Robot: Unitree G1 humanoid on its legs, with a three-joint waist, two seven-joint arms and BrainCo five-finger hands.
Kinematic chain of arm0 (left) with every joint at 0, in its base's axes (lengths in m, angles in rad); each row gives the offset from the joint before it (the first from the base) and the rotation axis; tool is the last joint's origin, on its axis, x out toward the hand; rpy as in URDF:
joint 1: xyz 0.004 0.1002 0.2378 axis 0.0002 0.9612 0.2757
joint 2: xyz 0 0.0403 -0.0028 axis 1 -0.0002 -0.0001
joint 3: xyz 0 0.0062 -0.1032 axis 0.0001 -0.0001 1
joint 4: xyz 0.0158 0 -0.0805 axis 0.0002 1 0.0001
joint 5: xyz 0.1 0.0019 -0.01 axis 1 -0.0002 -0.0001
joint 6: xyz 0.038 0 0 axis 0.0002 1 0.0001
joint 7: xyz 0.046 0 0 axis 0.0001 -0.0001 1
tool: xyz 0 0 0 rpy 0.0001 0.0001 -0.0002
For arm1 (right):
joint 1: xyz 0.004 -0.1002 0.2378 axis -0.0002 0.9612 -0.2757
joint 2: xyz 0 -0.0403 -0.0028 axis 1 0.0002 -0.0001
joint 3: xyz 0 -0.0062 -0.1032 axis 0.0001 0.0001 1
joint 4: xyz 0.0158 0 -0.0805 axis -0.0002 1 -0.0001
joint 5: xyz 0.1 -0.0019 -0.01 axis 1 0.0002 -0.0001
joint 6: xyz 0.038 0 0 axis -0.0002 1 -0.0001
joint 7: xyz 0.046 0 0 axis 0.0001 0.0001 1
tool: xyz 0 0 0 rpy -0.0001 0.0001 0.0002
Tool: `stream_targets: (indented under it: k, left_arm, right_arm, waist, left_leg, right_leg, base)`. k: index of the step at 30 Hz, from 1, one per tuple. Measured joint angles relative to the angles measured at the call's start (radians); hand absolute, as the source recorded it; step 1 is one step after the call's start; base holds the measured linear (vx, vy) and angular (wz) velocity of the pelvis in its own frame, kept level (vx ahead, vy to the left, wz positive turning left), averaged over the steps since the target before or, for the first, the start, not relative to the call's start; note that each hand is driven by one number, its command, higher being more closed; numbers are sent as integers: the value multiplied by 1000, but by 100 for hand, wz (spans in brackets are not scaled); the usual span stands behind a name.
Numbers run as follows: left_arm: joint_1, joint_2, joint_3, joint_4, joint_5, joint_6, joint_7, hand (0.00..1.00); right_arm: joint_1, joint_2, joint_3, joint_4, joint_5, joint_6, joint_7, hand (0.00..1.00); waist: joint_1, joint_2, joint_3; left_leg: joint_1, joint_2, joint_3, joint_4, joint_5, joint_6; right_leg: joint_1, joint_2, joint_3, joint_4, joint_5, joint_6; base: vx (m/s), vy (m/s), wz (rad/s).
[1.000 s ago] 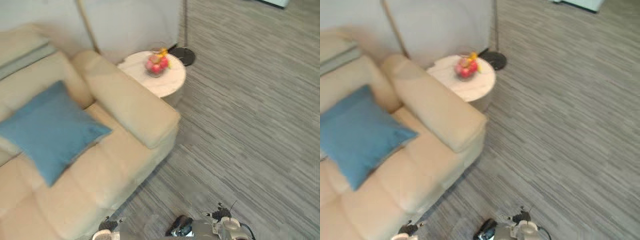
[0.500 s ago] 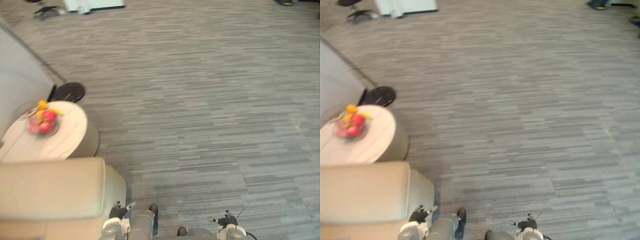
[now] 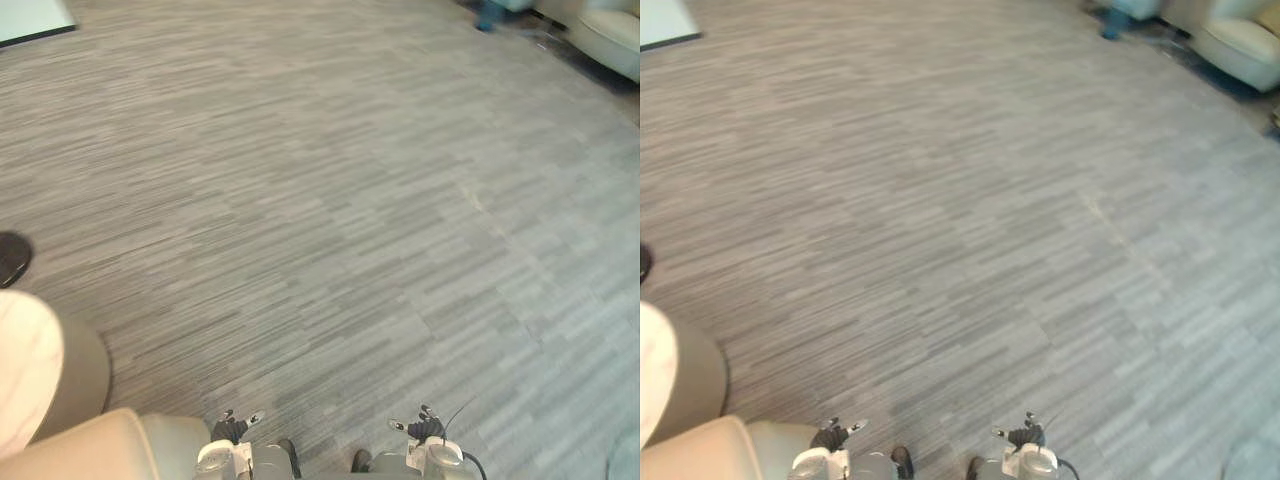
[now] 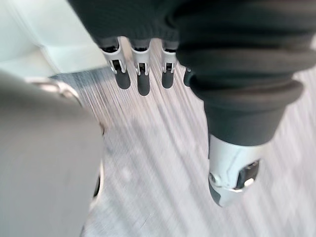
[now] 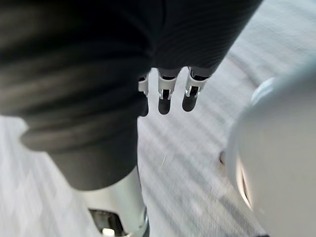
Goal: Pick up cushions and gather them together orderly.
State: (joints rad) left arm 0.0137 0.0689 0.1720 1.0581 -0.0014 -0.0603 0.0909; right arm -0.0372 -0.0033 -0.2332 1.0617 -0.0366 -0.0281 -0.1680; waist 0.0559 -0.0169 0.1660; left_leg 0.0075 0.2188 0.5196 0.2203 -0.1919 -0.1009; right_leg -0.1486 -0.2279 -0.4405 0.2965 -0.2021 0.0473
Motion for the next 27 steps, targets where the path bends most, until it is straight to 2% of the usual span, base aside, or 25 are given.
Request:
stream_targets:
  k: [1, 2, 3, 4, 5, 6, 7, 8, 9, 10, 11, 12, 13, 14, 15, 17, 18, 19, 20, 21, 22, 23, 25, 26, 27]
  left_arm:
    - [-1, 18, -13, 11, 1, 0, 2, 0]
    - [-5, 32, -24, 26, 1, 1, 3, 0]
    - [-4, 31, -33, 28, 2, 0, 2, 0]
    - [-8, 17, -43, 32, 4, -1, 2, 0]
    - [-19, -10, -44, 34, 17, 1, 1, 0]
    - [-20, -15, -46, 33, 19, 0, 1, 0]
    - [-18, -20, -53, 33, 20, 0, 2, 0]
    - [-16, -20, -51, 25, 19, 1, 3, 0]
    - [-14, -18, -50, 16, 20, 2, 4, 0]
    - [-7, -12, -52, -2, 20, 0, 2, 0]
    - [3, -10, -54, -26, 19, -5, 3, 0]
    - [4, -10, -56, -29, 19, -10, 3, 0]
    - [4, -10, -74, -40, 18, -21, 1, 0]
    - [6, -18, -89, -58, 18, -24, 0, 0]
    - [5, -20, -94, -61, 18, -24, 0, 0]
    - [-4, -29, -92, -79, 18, -23, -2, 0]
    - [-5, -28, -92, -84, 18, -23, -2, 0]
    - [-6, -26, -89, -93, 18, -22, -2, 0]
    - [-6, -27, -78, -96, 14, -23, -1, 0]
    - [-6, -27, -74, -97, 15, -23, -1, 0]
    - [-15, -22, -70, -101, 18, -22, -1, 0]
    - [-15, -27, -51, -113, 21, -20, -2, 0]
    - [-14, -23, -50, -109, 21, -20, -1, 0]
    - [-23, -19, -56, -92, 28, -15, -1, 0]
    - [-27, -16, -61, -85, 32, -9, 0, 0]
  right_arm:
    - [-3, -2, 0, 9, 0, 1, 0, 0]
    - [7, -15, 1, 19, 0, 2, -1, 0]
    - [9, -24, 1, 19, 0, 1, -1, 0]
    - [7, -44, 4, 17, 0, 0, -1, 0]
    - [6, -83, 0, 17, 0, 1, -3, 0]
    - [8, -91, 0, 18, 0, 2, -3, 0]
    - [22, -97, 1, 20, 1, 3, -4, 0]
    - [38, -104, 2, 18, 10, -2, -8, 0]
    - [42, -107, 5, 19, 13, -2, -9, 0]
    - [50, -104, 15, 23, 19, -1, -10, 0]
    - [56, -113, 23, 22, 24, -2, -10, 0]
    - [55, -115, 24, 22, 38, -2, -10, 0]
    - [54, -114, 26, 32, 39, -2, -10, 0]
    - [40, -118, 29, 59, 42, -1, -10, 0]
    - [35, -117, 28, 63, 43, 0, -10, 0]
    - [38, -96, 2, 50, 59, -2, -12, 0]
    - [37, -92, -2, 50, 59, -2, -14, 0]
    - [38, -80, -8, 50, 59, -2, -20, 0]
    - [40, -70, -16, 51, 59, -1, -26, 0]
    - [40, -64, -16, 51, 58, -1, -27, 0]
    - [37, -34, -24, 44, 58, -1, -28, 0]
    - [52, -12, -32, 2, 53, -1, -26, 0]
    - [65, -3, -35, -29, 53, -3, -26, 0]
    - [71, 3, -38, -47, 51, -5, -26, 0]
    - [80, 4, -37, -60, 49, -13, -24, 0]
  waist:
    - [-2, -18, -5]
    - [-8, -18, -11]
    - [-11, -9, -13]
    - [-18, 4, -16]
    - [-36, 31, -12]
    - [-42, 35, -12]
    - [-50, 44, -13]
    - [-56, 48, -10]
    - [-56, 53, -7]
    - [-52, 59, -2]
    - [-45, 60, 6]
    - [-44, 64, 7]
    - [-42, 66, 9]
    - [-34, 69, 10]
    - [-31, 69, 11]
    - [-22, 60, 24]
    - [-19, 55, 28]
    - [-8, 47, 36]
    - [12, 29, 37]
    - [15, 23, 33]
    - [11, 4, 31]
    - [14, -2, 32]
    - [21, -12, 31]
    - [16, -18, 32]
    - [12, -21, 34]
  left_leg:
    - [37, 21, 31, -8, 9, -43]
    - [77, 56, 38, -32, 29, -78]
    - [89, 66, 33, -51, 40, -82]
    - [110, 76, 15, -89, 47, -85]
    - [119, 93, 13, -109, 62, -111]
    - [117, 101, 9, -100, 69, -120]
    - [90, 143, -27, -8, 70, -120]
    - [24, 210, -91, 186, 77, -92]
    - [-15, 245, -126, 296, 97, -28]
    - [-89, 290, -191, 487, 140, 88]
    - [-179, 262, -303, 693, 87, 78]
    - [-208, 225, -343, 749, 57, 59]
    - [-262, 138, -382, 800, 3, 53]
    - [-315, 61, -368, 770, -46, 57]
    - [-327, 45, -358, 747, -54, 60]
    - [-375, -74, -321, 434, -58, 63]
    - [-376, -96, -327, 370, -46, 64]
    - [-384, -153, -354, 154, 35, 59]
    - [-370, -181, -362, 88, 167, 56]
    - [-369, -187, -357, 90, 184, 69]
    - [-379, -205, -331, 152, 127, 121]
    - [-385, -196, -311, 227, 72, 144]
    - [-353, -190, -285, 263, 19, 149]
    - [-266, -193, -283, 241, -50, 146]
    - [-225, -196, -285, 230, -72, 144]
  right_leg:
    - [-14, -15, -6, -30, 89, 13]
    - [-9, 27, -21, -20, 105, 13]
    - [-13, 39, -24, -10, 94, 0]
    - [-40, 59, -12, 42, 52, -9]
    - [-76, 76, 0, 107, 2, -21]
    - [-82, 81, 2, 119, -10, -24]
    - [-71, 107, 5, 120, -34, -33]
    - [-26, 145, 9, 86, -45, -42]
    - [5, 170, 14, 60, -45, -48]
    - [69, 206, 35, 8, -36, -74]
    - [133, 233, 68, -35, -44, -98]
    - [156, 238, 82, -48, -55, -115]
    - [193, 244, 120, -75, -60, -120]
    - [222, 244, 161, -103, -58, -120]
    - [229, 244, 174, -110, -56, -118]
    - [304, 232, 236, -167, -59, -107]
    - [313, 225, 246, -173, -63, -102]
    - [341, 204, 277, -192, -92, -90]
    - [360, 181, 316, -209, -114, -69]
    - [363, 173, 324, -214, -117, -66]
    - [384, 143, 334, -209, -113, -51]
    - [377, 130, 341, -154, -98, -26]
    - [342, 118, 346, -14, -98, -23]
    - [212, 89, 337, 324, -34, 38]
    - [147, 77, 341, 483, -34, 57]
  base:
    - [178, -375, -101]
    - [198, -377, -94]
    - [210, -370, -84]
    - [186, -345, -63]
    - [181, -332, -54]
    - [193, -334, -31]
    - [211, -353, -26]
    - [227, -353, -30]
    - [224, -329, -37]
    - [233, -260, -54]
    - [238, -217, -59]
    - [269, -120, -70]
    - [294, -62, -87]
    - [313, -41, -91]
    - [344, -2, -100]
    - [502, 62, -82]
    - [543, 113, -75]
    - [451, 139, -85]
    - [474, 151, -85]
    - [531, 125, -64]
    - [615, 112, -38]
    - [739, 140, -40]
    - [643, 167, -34]
    - [549, 150, -25]
    - [547, 130, -18]
